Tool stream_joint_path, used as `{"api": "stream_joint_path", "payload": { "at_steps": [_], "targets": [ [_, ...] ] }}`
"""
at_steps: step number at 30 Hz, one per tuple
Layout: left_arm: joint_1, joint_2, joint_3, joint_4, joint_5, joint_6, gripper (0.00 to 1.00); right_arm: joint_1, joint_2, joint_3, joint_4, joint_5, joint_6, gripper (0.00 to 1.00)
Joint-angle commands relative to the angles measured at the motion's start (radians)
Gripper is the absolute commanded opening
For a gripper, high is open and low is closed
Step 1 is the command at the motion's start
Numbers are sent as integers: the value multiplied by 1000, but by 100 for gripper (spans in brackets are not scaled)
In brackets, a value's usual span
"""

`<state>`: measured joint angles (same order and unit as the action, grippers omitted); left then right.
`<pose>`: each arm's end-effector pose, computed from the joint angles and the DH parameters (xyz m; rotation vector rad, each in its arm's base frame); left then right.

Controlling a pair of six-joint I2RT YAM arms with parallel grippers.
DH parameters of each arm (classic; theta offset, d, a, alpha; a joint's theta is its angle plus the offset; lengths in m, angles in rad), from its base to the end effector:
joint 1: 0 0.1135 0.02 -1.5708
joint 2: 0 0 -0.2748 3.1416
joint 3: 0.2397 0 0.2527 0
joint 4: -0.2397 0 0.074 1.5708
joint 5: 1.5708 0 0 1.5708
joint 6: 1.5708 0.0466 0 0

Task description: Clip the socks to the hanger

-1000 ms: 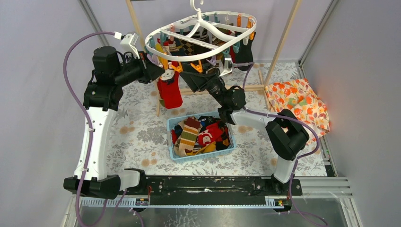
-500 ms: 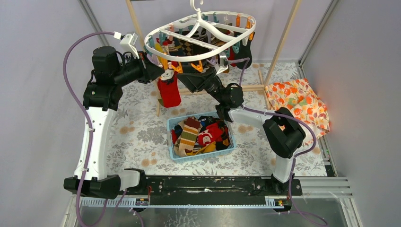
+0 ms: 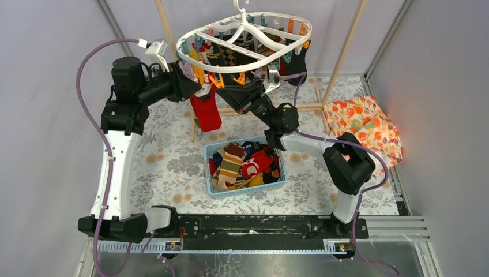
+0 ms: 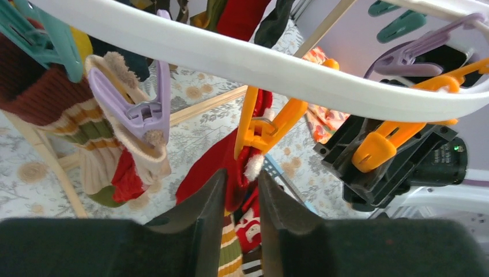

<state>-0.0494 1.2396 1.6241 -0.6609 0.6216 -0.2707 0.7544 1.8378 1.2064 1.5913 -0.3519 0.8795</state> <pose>0.2417 -0.0391 0.4905 0.2375 1.8525 -0.7941 0.2758 0.2813 0.3785 -0.3427 0.7080 1.6676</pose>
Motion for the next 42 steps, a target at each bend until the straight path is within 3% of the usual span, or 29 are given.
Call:
{"api": "stream_joint_path", "payload": {
  "at_steps": [1, 3, 7, 20, 33, 42],
  "targets": [
    [13, -16, 41, -25, 16, 26, 43, 0, -68, -18, 118, 35, -38, 0],
    [17, -8, 74, -67, 19, 46, 58, 2, -88, -42, 95, 49, -70, 0],
    [23, -11, 130, -134, 32, 72, 69, 27, -136, -68, -16, 83, -188, 0],
    [22, -36, 153, -104, 223, -57, 81, 166, -225, -52, -314, 346, -602, 0],
    [-22, 13, 166, -23, 220, -147, 82, 254, -199, 17, -401, 495, -775, 0],
    [-32, 61, 175, 30, 176, -188, 71, 275, -189, 45, -447, 516, -823, 0]
  ]
}}
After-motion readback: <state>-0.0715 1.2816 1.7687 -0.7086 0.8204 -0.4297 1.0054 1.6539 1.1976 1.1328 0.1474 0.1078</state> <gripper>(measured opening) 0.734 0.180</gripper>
